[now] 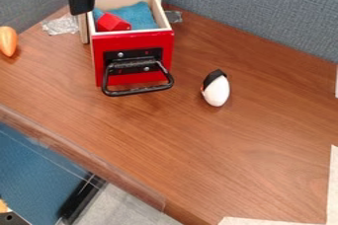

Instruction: Close the drawer

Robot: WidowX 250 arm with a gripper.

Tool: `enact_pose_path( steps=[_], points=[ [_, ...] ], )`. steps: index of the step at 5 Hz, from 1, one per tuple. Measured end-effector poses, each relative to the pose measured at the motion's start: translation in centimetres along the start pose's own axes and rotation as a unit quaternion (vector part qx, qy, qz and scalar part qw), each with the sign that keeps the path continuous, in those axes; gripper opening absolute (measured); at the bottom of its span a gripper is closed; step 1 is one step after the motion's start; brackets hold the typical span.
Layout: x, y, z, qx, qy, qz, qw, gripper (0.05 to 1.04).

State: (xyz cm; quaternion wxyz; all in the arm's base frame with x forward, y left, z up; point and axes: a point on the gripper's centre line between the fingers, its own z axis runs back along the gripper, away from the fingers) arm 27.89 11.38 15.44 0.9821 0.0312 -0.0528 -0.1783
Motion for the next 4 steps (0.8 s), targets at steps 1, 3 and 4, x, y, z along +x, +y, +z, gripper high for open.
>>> enact_pose_path(
  steps=[1,3,4],
  points=[
    [-0.2,-0.2,-0.9,-0.011,0.012,0.001,0.9999,1.001],
    [0.7,-4.9,-3.5,-0.039,0.034,-0.047,0.9976,1.001],
    [1.3,-7.7,-4.6,-0.039,0.037,-0.083,0.9951,1.001]
  ],
)
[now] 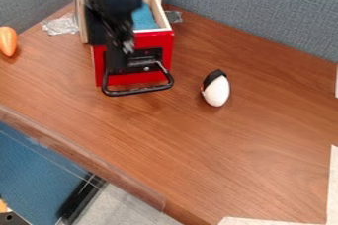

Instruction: Close the drawer

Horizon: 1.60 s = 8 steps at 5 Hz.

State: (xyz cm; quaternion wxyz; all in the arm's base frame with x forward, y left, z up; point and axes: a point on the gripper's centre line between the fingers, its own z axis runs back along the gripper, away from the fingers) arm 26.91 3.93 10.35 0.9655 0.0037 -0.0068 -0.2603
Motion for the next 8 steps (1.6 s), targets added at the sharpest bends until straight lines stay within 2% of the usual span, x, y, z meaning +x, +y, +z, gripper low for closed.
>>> enact_pose_path(
  steps=[2,4,5,8],
  points=[
    [1.9,-3.9,-1.9,0.014,-0.005,-0.051,0.9986,1.001],
    [2.7,-5.7,-4.6,0.026,-0.009,-0.081,0.9964,1.001],
    [2.9,-5.5,-5.6,0.03,-0.023,-0.1,0.9942,1.001],
    [2.6,-2.3,-7.7,0.02,-0.014,-0.075,0.9969,1.0]
  ],
)
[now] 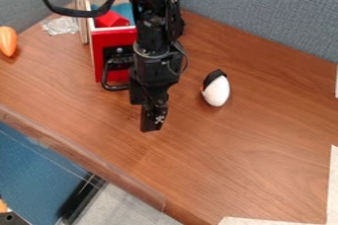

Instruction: Close the drawer

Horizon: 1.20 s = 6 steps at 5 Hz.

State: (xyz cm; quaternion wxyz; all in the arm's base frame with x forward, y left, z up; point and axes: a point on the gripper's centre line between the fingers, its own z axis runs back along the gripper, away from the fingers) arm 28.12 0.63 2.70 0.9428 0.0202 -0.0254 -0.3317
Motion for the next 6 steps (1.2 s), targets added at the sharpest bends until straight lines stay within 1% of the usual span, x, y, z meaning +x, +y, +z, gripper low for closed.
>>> enact_pose_path(
  steps=[1,4,6],
  points=[
    [-0.1,1.2,-0.6,0.007,0.005,0.006,0.9999,1.0],
    [1.1,6.0,0.3,0.039,-0.01,0.038,0.9985,0.999],
    [1.1,9.2,0.5,0.061,-0.006,0.055,0.9966,0.999]
  ],
)
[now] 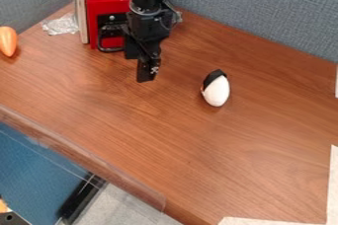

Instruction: Close the drawer

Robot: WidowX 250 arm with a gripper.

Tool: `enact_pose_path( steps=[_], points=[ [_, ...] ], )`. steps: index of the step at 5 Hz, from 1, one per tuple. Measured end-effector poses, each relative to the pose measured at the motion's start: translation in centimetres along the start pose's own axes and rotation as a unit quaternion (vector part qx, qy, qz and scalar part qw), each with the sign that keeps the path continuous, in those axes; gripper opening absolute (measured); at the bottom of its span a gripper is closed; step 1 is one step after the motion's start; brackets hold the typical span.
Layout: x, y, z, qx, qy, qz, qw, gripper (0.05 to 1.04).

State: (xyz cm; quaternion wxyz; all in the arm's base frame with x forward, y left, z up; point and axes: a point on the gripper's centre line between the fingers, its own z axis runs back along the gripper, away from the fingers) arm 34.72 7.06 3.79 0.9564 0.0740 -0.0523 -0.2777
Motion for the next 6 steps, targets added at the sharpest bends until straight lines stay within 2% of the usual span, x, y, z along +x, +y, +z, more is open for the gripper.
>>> enact_pose_path(
  steps=[1,2,3,4,5,6],
  points=[
    [-0.2,1.1,-0.2,0.011,0.006,0.001,0.9999,0.999],
    [-0.5,1.3,-0.6,0.011,0.011,0.001,0.9999,0.999],
    [-0.7,1.4,-0.6,0.008,0.013,0.004,0.9999,0.999],
    [-2.0,0.9,0.3,-0.008,0.01,0.008,0.9999,0.999],
    [-3.6,-0.3,4.4,-0.037,-0.019,0.003,0.9991,0.999],
    [-5.8,-0.3,6.6,-0.063,-0.029,0.009,0.9975,0.999]
  ],
)
